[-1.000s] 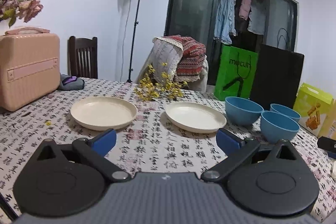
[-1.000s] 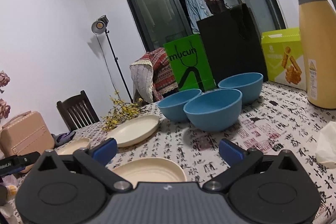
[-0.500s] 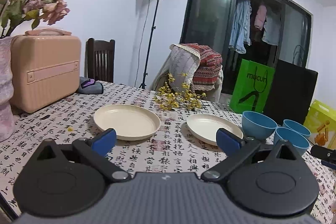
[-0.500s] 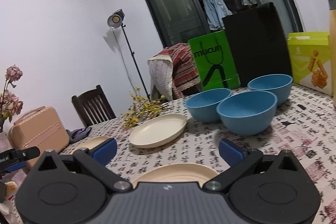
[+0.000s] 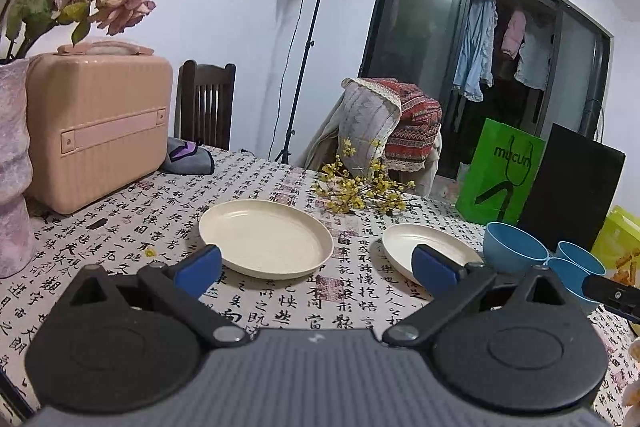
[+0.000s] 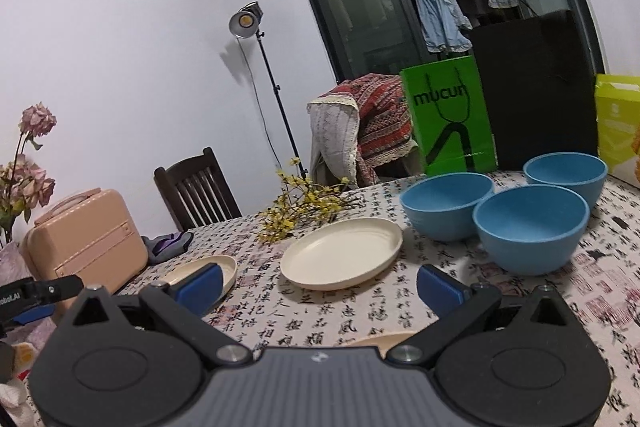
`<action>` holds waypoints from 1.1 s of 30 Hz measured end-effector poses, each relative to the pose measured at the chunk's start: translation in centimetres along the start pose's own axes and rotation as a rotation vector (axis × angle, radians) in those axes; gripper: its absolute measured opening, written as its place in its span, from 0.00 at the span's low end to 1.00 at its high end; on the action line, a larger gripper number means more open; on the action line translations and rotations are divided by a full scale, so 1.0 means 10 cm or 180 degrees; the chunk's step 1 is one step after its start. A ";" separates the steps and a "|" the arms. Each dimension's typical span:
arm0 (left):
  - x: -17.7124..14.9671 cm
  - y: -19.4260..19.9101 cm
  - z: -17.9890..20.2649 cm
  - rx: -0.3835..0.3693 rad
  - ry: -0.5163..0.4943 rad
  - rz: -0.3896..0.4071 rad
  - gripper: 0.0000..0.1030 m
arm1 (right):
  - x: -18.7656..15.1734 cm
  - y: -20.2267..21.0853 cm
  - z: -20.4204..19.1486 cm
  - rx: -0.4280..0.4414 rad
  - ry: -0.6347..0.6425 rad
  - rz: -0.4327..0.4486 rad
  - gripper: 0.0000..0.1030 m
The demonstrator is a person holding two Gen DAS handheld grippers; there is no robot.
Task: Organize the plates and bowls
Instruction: 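Pull both grippers back up away from the placed cream plate, then move both grippers down toward the rim of another cream plate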
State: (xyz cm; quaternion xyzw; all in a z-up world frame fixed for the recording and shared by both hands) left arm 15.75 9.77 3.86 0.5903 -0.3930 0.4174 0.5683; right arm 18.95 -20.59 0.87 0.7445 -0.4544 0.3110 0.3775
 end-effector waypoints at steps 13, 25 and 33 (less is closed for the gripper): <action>0.22 -0.29 -0.19 0.0067 -0.0093 -0.0014 1.00 | 0.08 -0.43 -0.38 0.0061 -0.0032 -0.0134 1.00; 0.39 -0.49 -0.35 0.0102 -0.0094 -0.0006 1.00 | 0.11 -0.78 -0.80 0.0151 -0.0023 -0.0251 1.00; 0.38 -0.64 -0.58 0.0160 0.0016 -0.0101 1.00 | 0.07 -1.01 -1.02 0.0141 -0.0072 -0.0360 1.00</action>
Point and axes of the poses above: each gripper's, at about its wrist camera, not at the fingertips, and y roughly against the way its jaws point, z to its right, x to its top, the point moved 7 cm from there along -y, roughly the way its jaws point, and after that the axes turned 13 degrees about -y, right-handed, at the moved point
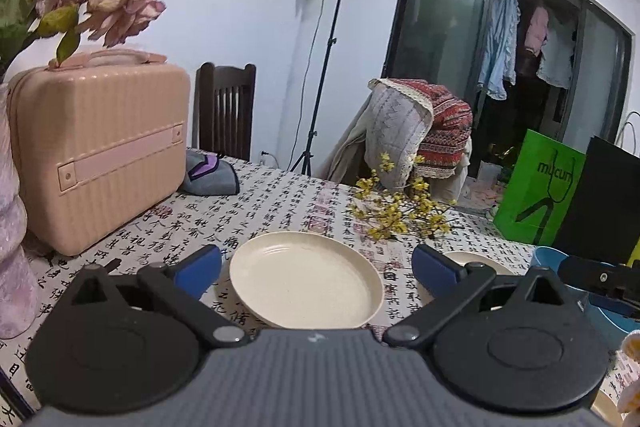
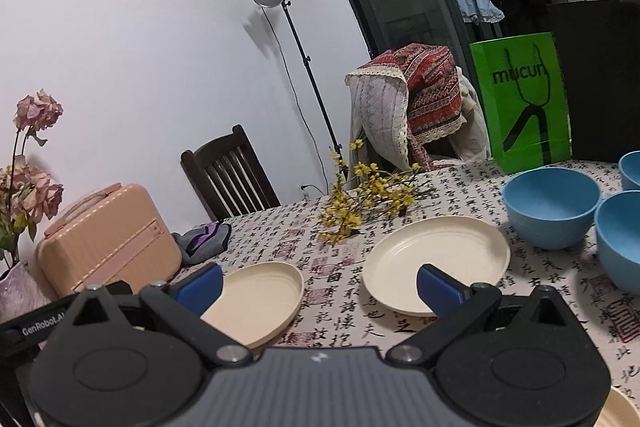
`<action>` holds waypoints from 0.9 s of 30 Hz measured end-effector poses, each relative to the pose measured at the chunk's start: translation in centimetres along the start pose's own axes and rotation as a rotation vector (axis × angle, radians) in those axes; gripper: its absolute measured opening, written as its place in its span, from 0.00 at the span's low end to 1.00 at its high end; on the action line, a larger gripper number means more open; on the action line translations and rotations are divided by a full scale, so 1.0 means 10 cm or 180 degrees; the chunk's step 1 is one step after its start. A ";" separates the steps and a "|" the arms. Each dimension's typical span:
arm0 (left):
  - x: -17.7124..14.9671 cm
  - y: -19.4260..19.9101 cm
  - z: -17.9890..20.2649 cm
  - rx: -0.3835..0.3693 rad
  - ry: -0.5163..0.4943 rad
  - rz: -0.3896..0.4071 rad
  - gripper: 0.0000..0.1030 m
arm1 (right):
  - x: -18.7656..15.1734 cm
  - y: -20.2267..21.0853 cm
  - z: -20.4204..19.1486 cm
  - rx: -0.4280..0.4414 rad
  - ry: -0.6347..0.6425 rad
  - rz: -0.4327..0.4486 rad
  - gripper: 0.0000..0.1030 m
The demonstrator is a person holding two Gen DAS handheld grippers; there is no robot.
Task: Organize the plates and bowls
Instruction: 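Move both grippers down toward the rim of another cream plate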
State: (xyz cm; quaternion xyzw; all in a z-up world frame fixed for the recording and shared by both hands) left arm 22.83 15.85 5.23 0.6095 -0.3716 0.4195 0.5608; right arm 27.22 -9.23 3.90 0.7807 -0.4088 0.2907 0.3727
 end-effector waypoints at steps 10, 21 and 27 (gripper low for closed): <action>-0.01 -0.23 -0.27 0.0060 0.0074 -0.0163 1.00 | -0.05 -0.31 -0.24 -0.0085 -0.0004 -0.0079 1.00; -0.05 -0.55 -0.52 0.0108 0.0212 -0.0339 1.00 | -0.12 -0.62 -0.37 -0.0199 -0.0036 -0.0167 1.00; -0.08 -0.77 -0.63 0.0139 0.0312 -0.0491 1.00 | -0.15 -0.79 -0.39 -0.0241 -0.0115 -0.0207 1.00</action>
Point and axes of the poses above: each gripper's, at about its wrist camera, not at the fingertips, and y roughly against the way its jaws point, z to its right, x to its top, the point moved 7 cm from there along -y, roughly the way its jaws point, and after that the axes turned 13 degrees about -y, right-handed, at the moved point
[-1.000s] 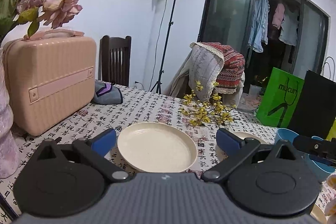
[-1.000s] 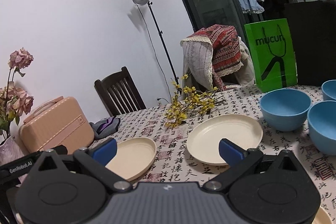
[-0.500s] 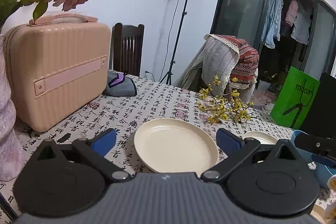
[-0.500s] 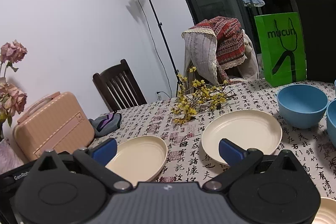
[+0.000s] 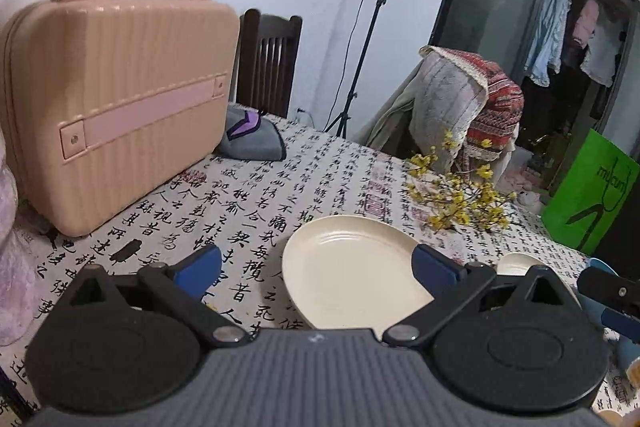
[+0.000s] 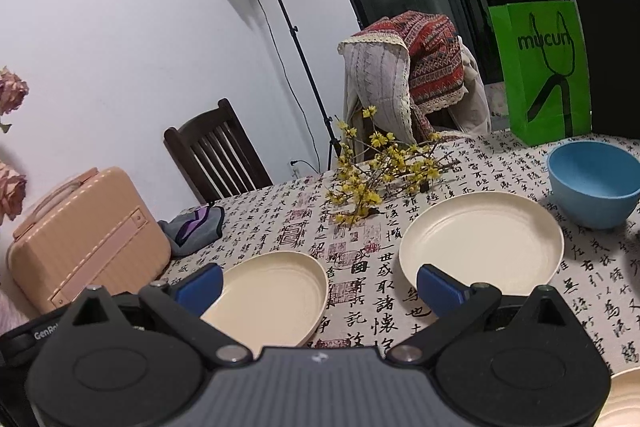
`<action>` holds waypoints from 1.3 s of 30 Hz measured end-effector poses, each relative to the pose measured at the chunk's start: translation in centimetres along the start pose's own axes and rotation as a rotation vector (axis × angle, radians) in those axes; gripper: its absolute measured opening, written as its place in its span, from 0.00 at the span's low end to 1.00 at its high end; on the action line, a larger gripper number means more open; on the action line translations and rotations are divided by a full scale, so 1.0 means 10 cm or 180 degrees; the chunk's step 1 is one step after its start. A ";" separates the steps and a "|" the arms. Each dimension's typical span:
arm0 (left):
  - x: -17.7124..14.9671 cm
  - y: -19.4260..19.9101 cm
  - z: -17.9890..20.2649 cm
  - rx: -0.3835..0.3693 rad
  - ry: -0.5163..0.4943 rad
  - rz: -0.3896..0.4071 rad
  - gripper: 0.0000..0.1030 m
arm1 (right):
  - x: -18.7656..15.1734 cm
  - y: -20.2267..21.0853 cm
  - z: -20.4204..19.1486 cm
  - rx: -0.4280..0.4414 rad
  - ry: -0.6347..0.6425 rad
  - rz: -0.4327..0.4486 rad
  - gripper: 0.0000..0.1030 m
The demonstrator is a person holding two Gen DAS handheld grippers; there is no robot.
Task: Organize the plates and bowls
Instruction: 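Move both grippers down toward the rim of another cream plate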
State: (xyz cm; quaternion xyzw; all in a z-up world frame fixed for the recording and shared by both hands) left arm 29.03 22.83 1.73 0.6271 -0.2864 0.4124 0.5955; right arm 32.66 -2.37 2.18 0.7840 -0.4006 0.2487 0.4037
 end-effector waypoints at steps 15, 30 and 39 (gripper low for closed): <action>0.06 -0.66 -0.15 0.0070 0.0181 -0.0305 1.00 | 0.02 -0.52 -0.07 -0.0199 -0.0123 -0.0097 1.00; -0.06 -1.14 -0.25 -0.0116 -0.0043 -0.0232 1.00 | -0.25 -1.13 -0.13 -0.0323 0.0067 -0.0380 1.00; -0.13 -1.24 -0.26 -0.0130 -0.0128 -0.0216 1.00 | -0.37 -1.41 -0.10 -0.0386 0.0100 -0.0447 0.99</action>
Point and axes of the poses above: each gripper's, at about its wrist camera, not at the fingertips, and y roughly against the way its jaws point, z to its right, x to its top, the point moved 7 cm from there along -y, roughly the way its jaws point, and after that the axes turned 13 degrees about -y, right-handed, at the moved point
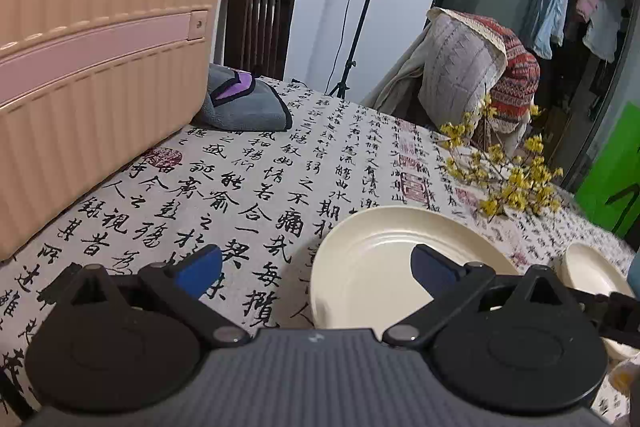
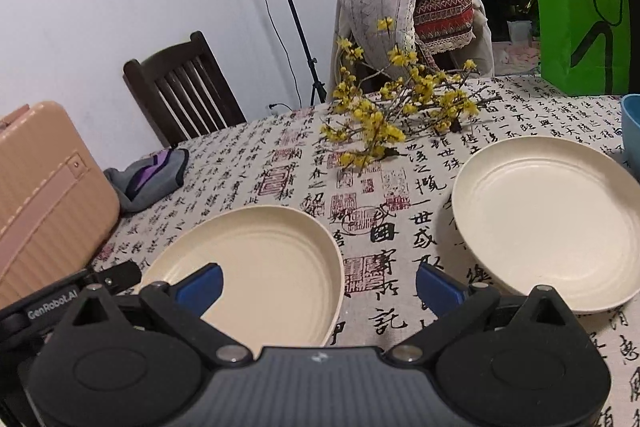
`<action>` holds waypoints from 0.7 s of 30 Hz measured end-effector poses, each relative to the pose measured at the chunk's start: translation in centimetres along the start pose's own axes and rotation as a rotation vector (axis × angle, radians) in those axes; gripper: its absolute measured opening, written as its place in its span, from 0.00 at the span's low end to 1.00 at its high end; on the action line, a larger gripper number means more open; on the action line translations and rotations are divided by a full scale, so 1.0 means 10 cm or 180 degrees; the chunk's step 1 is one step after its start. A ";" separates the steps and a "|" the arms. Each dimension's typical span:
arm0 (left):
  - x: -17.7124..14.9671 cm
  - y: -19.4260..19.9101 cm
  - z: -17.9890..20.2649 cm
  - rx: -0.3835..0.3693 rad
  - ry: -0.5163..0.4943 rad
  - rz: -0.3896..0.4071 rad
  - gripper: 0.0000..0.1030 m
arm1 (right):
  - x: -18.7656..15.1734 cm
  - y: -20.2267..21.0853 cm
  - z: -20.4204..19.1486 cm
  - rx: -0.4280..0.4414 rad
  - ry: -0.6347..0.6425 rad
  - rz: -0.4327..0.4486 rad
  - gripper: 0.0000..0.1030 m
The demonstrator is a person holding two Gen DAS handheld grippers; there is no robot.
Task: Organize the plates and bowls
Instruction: 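Move both grippers down toward the rim of another cream plate, then close the left gripper on the cream plate rim while the right gripper also closes on it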
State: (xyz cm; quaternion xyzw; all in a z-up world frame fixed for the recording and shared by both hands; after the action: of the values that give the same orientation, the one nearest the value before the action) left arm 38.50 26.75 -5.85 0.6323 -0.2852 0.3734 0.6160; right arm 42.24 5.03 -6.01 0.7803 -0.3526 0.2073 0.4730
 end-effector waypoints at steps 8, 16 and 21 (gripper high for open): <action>-0.03 -0.04 0.02 -0.0047 -0.0033 -0.0027 0.88 | -0.10 -0.20 -0.02 -0.0025 0.0062 -0.0003 0.91; -0.08 -0.14 0.00 -0.0117 0.0015 -0.0135 0.72 | -0.13 -0.29 0.01 -0.0086 0.0049 0.0031 0.76; -0.12 -0.19 -0.01 -0.0174 0.0057 -0.0213 0.57 | -0.15 -0.30 0.03 -0.0083 0.0037 0.0058 0.55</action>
State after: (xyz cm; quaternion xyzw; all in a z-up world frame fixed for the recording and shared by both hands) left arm 39.39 26.86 -7.91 0.6211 -0.2684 0.3503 0.6477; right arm 43.51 6.22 -8.87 0.7696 -0.3597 0.2116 0.4832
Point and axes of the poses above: each gripper's, at about its wrist camera, not at the fingertips, and y roughly against the way its jaws point, z to its right, x to its top, the point moved 7 cm from there along -y, roughly the way its jaws point, and after that the axes turned 13 degrees about -y, right-handed, at the moved point
